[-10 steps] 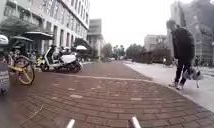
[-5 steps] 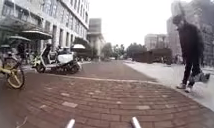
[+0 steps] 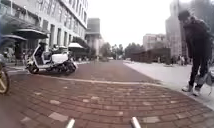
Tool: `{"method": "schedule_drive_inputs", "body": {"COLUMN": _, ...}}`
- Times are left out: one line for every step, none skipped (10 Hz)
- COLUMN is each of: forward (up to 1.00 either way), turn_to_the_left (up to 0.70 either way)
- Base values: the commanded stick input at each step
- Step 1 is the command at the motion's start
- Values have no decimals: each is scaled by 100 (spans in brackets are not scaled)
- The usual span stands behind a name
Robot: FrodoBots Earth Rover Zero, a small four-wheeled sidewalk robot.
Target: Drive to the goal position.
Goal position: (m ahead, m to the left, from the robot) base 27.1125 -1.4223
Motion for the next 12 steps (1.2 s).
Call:
{"method": "schedule_drive_inputs", "body": {"forward": 70, "turn_to_the_left": -14}}
{"method": "schedule_drive_inputs", "body": {"forward": 70, "turn_to_the_left": -14}}
{"method": "schedule_drive_inputs", "body": {"forward": 70, "turn_to_the_left": -14}}
{"method": "schedule_drive_inputs", "body": {"forward": 70, "turn_to_the_left": -12}}
{"method": "schedule_drive_inputs", "body": {"forward": 70, "turn_to_the_left": -10}}
{"method": "schedule_drive_inputs", "body": {"forward": 70, "turn_to_the_left": -8}}
{"method": "schedule_drive_inputs", "body": {"forward": 70, "turn_to_the_left": -10}}
{"method": "schedule_drive_inputs", "body": {"forward": 70, "turn_to_the_left": -13}}
{"method": "schedule_drive_inputs", "body": {"forward": 70, "turn_to_the_left": -14}}
{"method": "schedule_drive_inputs", "body": {"forward": 70, "turn_to_the_left": -14}}
{"method": "schedule_drive_inputs", "body": {"forward": 70, "turn_to_the_left": -14}}
{"method": "schedule_drive_inputs", "body": {"forward": 70, "turn_to_the_left": -12}}
